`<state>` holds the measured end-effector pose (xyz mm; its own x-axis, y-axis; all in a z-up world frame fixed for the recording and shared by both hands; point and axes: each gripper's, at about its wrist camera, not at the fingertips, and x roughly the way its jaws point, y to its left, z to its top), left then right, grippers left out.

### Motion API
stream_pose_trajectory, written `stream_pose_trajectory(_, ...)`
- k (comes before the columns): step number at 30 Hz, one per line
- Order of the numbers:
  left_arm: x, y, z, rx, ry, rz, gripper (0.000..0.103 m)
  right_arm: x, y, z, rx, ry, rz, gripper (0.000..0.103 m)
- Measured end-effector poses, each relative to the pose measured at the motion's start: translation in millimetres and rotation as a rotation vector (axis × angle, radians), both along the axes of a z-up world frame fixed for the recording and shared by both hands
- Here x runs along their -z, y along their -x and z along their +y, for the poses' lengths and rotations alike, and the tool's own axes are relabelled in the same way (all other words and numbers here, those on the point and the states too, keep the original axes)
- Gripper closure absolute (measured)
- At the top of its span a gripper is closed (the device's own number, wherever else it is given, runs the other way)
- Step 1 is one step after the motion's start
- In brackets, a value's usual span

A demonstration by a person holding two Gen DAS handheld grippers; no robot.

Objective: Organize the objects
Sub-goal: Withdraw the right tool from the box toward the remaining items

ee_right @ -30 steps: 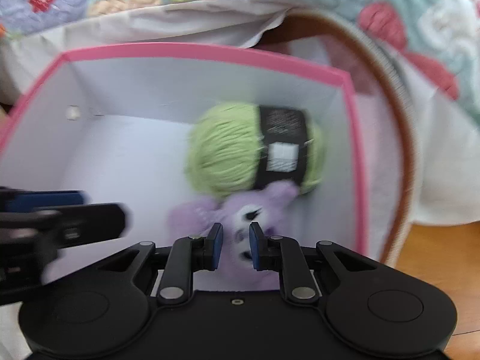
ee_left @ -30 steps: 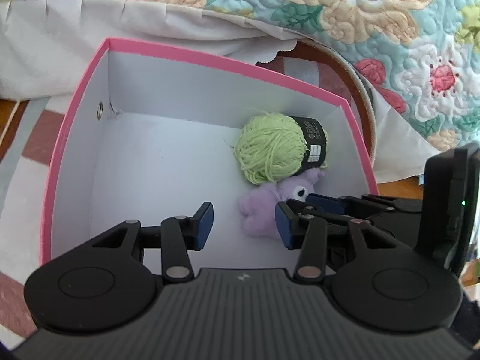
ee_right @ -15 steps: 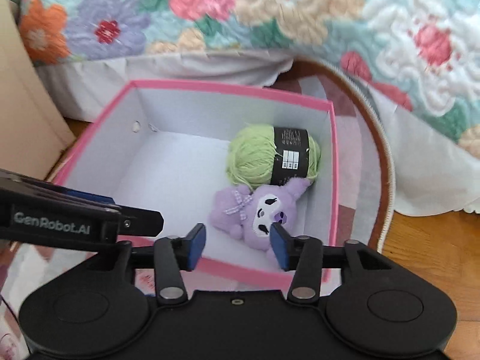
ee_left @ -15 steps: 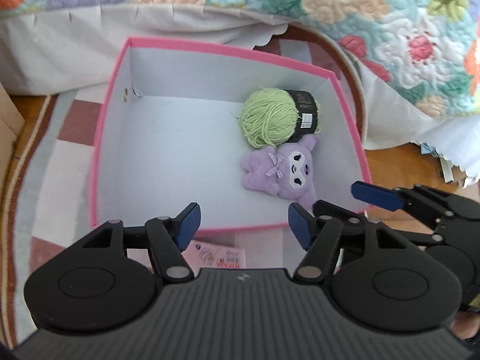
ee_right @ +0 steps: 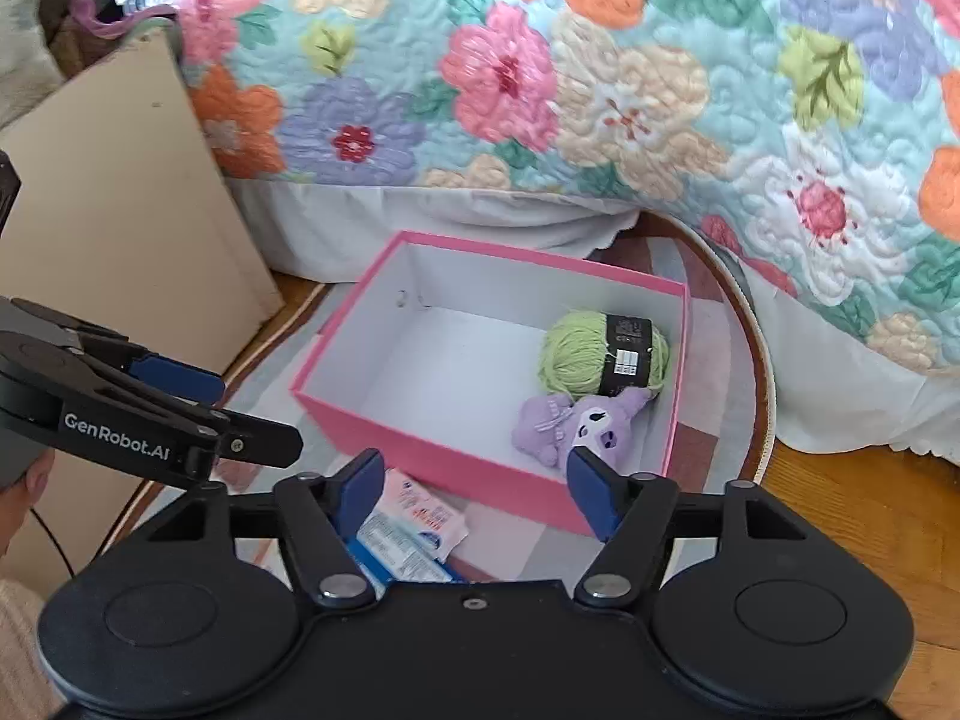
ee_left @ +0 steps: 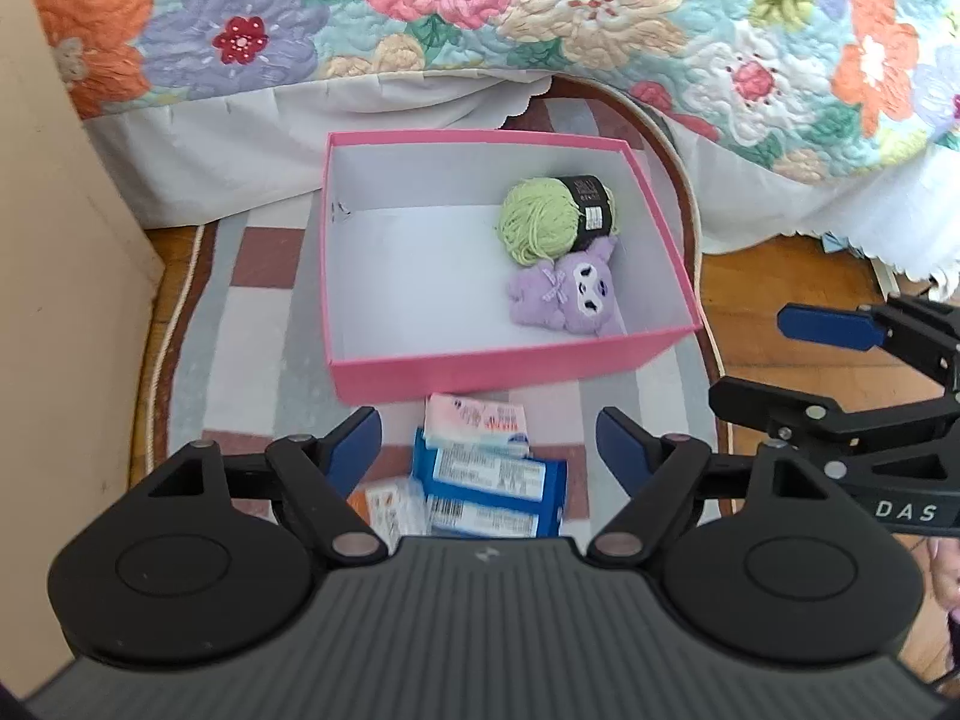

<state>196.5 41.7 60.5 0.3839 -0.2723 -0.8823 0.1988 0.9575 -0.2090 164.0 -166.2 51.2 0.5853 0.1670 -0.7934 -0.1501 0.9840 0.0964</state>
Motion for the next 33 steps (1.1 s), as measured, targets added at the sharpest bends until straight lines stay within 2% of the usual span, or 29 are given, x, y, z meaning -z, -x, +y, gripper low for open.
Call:
stream_pose_trajectory(5, -17.2, 25.6, 5.7, 0.019, -0.018, 0.0, 0.019, -13.4, 22.9, 11.9, -0.045, 0.032, 0.017, 0.022)
stream_pose_trajectory(7, -23.7, 35.4, 11.3, 0.018, 0.001, 0.011, 0.019, -15.7, 30.6, 16.8, -0.067, 0.047, 0.028, 0.02)
stream_pose_trajectory(11, -41.1, 58.8, 11.9, 0.046, -0.055, -0.06, 0.019, -16.6, 45.1, 25.0, -0.103, 0.064, 0.059, 0.019)
stream_pose_trajectory(15, -50.7, 75.7, 16.3, 0.053, -0.05, -0.075, 0.018, -15.6, 60.4, 34.0, -0.138, 0.063, 0.088, 0.019)
stream_pose_trajectory(21, -49.7, 95.4, 21.0, 0.062, -0.047, -0.059, 0.018, -13.5, 82.9, 48.9, -0.195, 0.035, 0.124, 0.016)
stream_pose_trajectory(24, -48.9, 104.3, 22.8, 0.101, -0.046, -0.06, 0.018, -13.1, 90.7, 54.8, -0.226, 0.021, 0.139, 0.015)
stream_pose_trajectory(29, -48.7, 113.2, 28.1, 0.125, -0.076, -0.07, 0.018, -11.4, 95.9, 62.1, -0.26, 0.004, 0.159, 0.014)
stream_pose_trajectory(33, -37.1, 110.8, 37.7, 0.104, -0.06, -0.051, 0.018, -9.1, 95.5, 69.3, -0.299, -0.014, 0.157, 0.014)
